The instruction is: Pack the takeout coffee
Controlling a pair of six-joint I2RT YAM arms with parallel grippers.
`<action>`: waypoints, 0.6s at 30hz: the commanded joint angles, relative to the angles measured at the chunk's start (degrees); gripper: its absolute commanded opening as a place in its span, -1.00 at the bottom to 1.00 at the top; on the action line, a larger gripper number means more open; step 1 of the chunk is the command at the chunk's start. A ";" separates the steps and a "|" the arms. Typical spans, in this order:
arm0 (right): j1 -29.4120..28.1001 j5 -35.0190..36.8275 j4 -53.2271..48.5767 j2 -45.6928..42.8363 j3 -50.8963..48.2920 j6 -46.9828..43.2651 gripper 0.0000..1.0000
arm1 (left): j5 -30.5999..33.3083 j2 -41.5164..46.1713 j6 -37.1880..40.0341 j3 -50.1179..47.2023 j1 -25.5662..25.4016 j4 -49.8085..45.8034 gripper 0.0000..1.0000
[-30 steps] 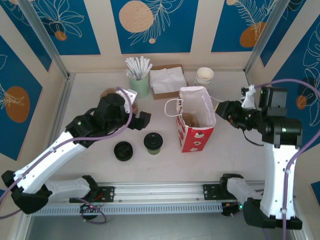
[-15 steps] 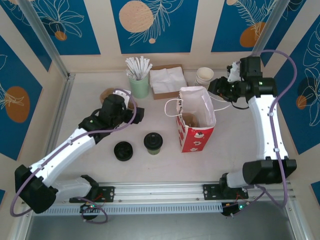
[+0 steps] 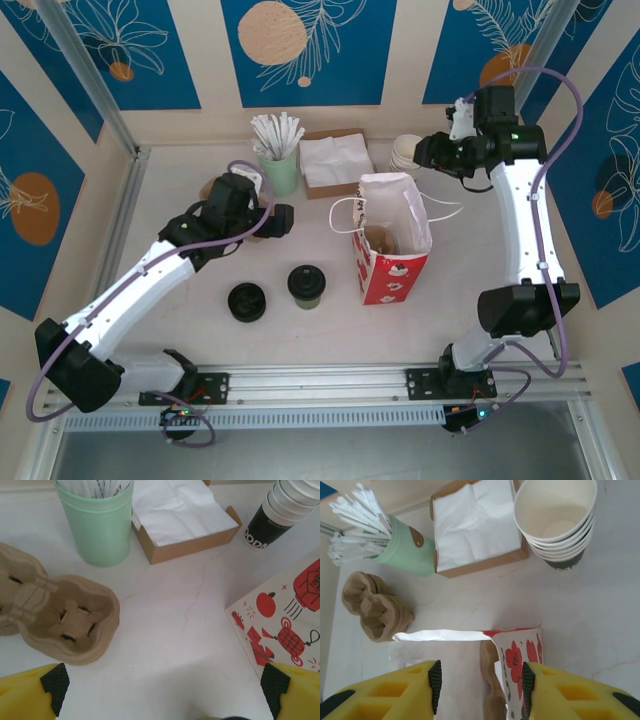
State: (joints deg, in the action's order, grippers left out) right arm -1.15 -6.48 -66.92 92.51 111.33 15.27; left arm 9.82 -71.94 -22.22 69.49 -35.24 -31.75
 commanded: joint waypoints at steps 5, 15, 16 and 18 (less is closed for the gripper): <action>-0.95 -1.47 -1.94 -0.75 -9.32 -4.36 0.01 | -2.05 4.10 -1.81 -4.74 0.44 -5.04 0.99; -4.32 -2.16 0.77 -1.79 -15.08 -7.80 -0.75 | -3.41 5.71 -2.22 -8.37 0.49 -5.00 0.99; -4.84 -2.43 1.27 -2.65 -15.28 -8.12 -0.90 | -3.32 5.63 -2.13 -8.31 0.44 -4.99 0.99; -5.77 -2.88 4.27 -5.92 -17.20 -8.57 -1.00 | -3.28 5.65 -2.21 -8.07 0.44 -4.77 0.99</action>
State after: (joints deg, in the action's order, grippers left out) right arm -5.76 -7.35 -65.30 91.39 95.37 8.49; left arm 7.46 -67.22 -23.73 61.23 -35.24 -36.10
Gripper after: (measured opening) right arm 0.063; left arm 0.994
